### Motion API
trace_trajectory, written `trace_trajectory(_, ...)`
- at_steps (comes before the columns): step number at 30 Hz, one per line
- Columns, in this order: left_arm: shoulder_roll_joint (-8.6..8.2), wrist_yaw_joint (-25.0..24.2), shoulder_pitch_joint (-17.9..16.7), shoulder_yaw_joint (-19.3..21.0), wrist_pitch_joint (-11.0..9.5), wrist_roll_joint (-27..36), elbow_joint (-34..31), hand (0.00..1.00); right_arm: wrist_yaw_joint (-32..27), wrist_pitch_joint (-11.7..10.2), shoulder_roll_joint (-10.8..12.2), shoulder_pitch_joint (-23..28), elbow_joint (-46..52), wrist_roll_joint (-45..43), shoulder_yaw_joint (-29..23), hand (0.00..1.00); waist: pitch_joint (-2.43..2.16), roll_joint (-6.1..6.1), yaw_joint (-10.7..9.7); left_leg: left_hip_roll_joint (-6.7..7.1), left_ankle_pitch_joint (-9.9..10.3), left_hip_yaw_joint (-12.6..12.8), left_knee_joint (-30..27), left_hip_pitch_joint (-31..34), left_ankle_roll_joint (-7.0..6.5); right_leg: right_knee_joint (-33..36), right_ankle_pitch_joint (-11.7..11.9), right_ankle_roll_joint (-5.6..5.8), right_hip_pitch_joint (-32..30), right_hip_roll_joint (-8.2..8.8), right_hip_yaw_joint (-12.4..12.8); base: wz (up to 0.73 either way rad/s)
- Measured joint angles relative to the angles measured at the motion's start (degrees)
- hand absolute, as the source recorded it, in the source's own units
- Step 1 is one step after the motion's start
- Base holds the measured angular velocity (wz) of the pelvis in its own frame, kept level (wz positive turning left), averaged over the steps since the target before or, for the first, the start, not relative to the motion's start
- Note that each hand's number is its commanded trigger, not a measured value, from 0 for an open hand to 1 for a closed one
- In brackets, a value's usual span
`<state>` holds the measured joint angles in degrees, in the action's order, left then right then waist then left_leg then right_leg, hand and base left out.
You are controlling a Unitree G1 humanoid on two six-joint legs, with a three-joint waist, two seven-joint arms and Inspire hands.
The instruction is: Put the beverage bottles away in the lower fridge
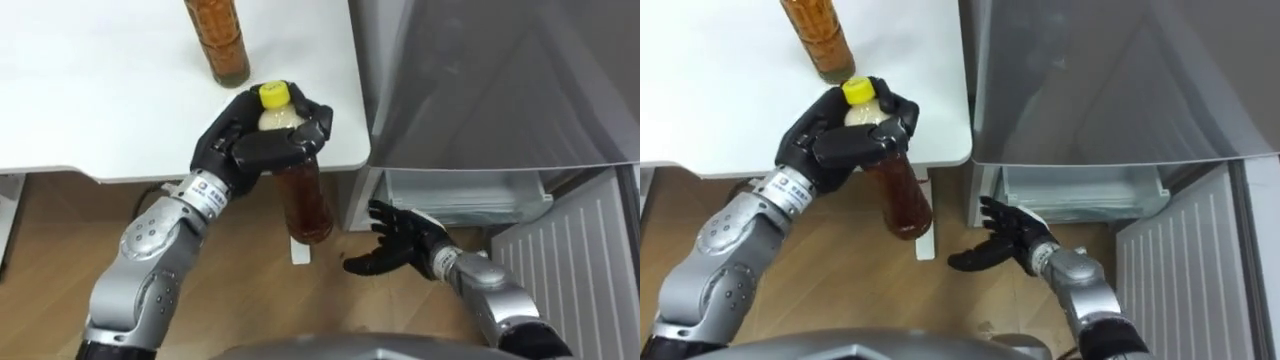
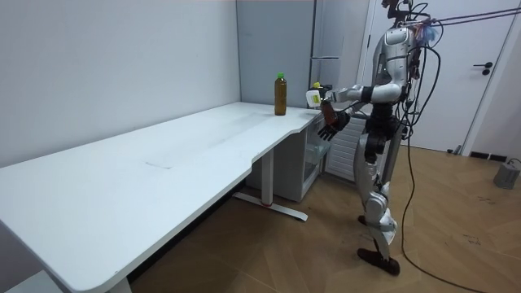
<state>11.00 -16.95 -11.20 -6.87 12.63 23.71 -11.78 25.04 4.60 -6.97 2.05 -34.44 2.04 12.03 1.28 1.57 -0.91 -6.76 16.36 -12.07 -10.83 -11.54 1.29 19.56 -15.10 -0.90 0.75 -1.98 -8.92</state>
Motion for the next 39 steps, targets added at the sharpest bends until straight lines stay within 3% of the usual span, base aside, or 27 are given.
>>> trace_trajectory(1,1.28,0.01,0.1,1.31,-1.1,-0.6,0.47,1.0,1.28,-0.09,0.06,-0.17,2.38,0.22,2.33,0.0,-0.46,-1.93,0.04,-0.32,0.19,0.88,-1.04,1.48,0.35,-8.91,5.56,-2.51,-2.26,-2.11,1.56,-0.41)
trace_trajectory(2,1.05,0.05,0.49,1.71,-1.58,-1.1,1.46,1.0,2.16,-0.35,-0.42,0.0,3.48,0.36,3.09,0.0,0.07,-1.81,-0.47,-0.71,0.76,2.13,-1.88,1.98,1.26,-8.93,9.47,-2.68,-2.62,-2.18,0.6,0.0)
trace_trajectory(3,0.62,0.26,1.1,1.25,-1.6,-2.33,3.72,1.0,3.17,-0.41,-0.73,1.09,4.31,0.68,3.63,0.0,-0.02,-2.06,-1.21,-0.92,1.22,5.71,-3.09,2.71,2.86,-8.92,10.04,-3.03,-1.7,-2.19,1.24,0.37)
trace_trajectory(5,0.43,-0.21,1.07,-1.17,-1.58,-3.18,4.15,1.0,4.56,-0.02,-2.21,1.19,4.38,0.49,3.88,0.0,0.11,-2.61,-1.24,0.27,0.87,9.06,-1.17,5.67,2.85,-8.89,9.89,-2.77,-1.17,-1.14,4.71,0.5)
trace_trajectory(6,0.55,-0.56,1.26,-2.53,-1.75,-3.43,4.08,1.0,5.79,0.52,-2.49,1.03,4.45,-0.23,3.18,0.0,-0.12,-3.95,-0.76,1.51,-2.45,10.81,-0.59,9.08,1.09,-8.55,9.02,-1.37,-1.51,0.22,5.85,0.42)
trace_trajectory(7,0.17,-0.8,1.15,-3.37,-1.76,-4.28,4.09,1.0,8.12,0.96,-3.15,1.05,4.87,-0.58,2.97,0.0,-0.43,-4.6,0.42,1.73,-4.0,11.89,-0.92,9.37,1.18,-8.3,8.66,-0.8,-1.54,0.8,4.99,0.29)
trace_trajectory(9,0.32,-1.09,1.17,-3.55,-1.76,-5.89,4.08,1.0,11.45,1.56,-3.77,1.08,7.72,-1.31,2.84,0.0,-0.41,-4.43,1.97,2.53,-3.99,11.87,-0.96,8.71,1.14,-8.32,8.55,-0.63,-0.97,0.84,3.18,0.04)
trace_trajectory(17,0.5,-1.2,1.32,-3.0,-1.86,-12.41,4.07,1.0,20.95,3.26,-4.48,1.43,16.28,-4.66,2.46,0.0,-0.4,-4.16,2.02,3.92,-3.6,11.86,-0.94,8.08,0.36,-8.55,7.1,0.14,0.8,2.2,0.98,0.06)
trace_trajectory(23,0.5,-3.78,1.34,-4.93,-2.22,-14.54,4.07,1.0,26.32,3.8,-4.54,1.46,17.17,-5.33,2.48,0.0,-1.06,-5.19,2.34,4.4,-3.72,11.87,-1.91,7.87,0.14,-6.79,6.18,0.33,0.42,2.78,0.89,0.03)
trace_trajectory(29,0.51,-4.08,1.67,-7.13,-2.83,-14.58,4.08,1.0,27.38,3.58,-4.49,1.45,17.17,-4.14,3.55,0.0,-0.56,-5.47,2.38,4.52,-3.45,11.99,-2.68,8.02,-0.14,-6.87,6.02,0.53,0.78,2.94,0.89,0.02)
trace_trajectory(32,0.59,-3.91,1.67,-7.36,-3.06,-14.58,4.08,1.0,27.37,3.55,-4.57,1.45,17.17,-4.09,3.55,0.0,-0.06,-5.4,2.38,4.51,-3.4,11.96,-2.62,8.08,-0.14,-6.82,6.0,0.57,0.69,2.92,0.89,0.0)
trace_trajectory(39,0.66,-3.49,1.67,-7.88,-3.68,-14.62,4.08,1.0,27.35,3.47,-4.72,1.44,17.17,-3.73,3.9,0.0,0.12,-5.08,2.56,4.5,-3.39,11.94,-2.55,8.52,-0.14,-6.93,6.0,0.56,0.31,2.88,0.86,0.0)
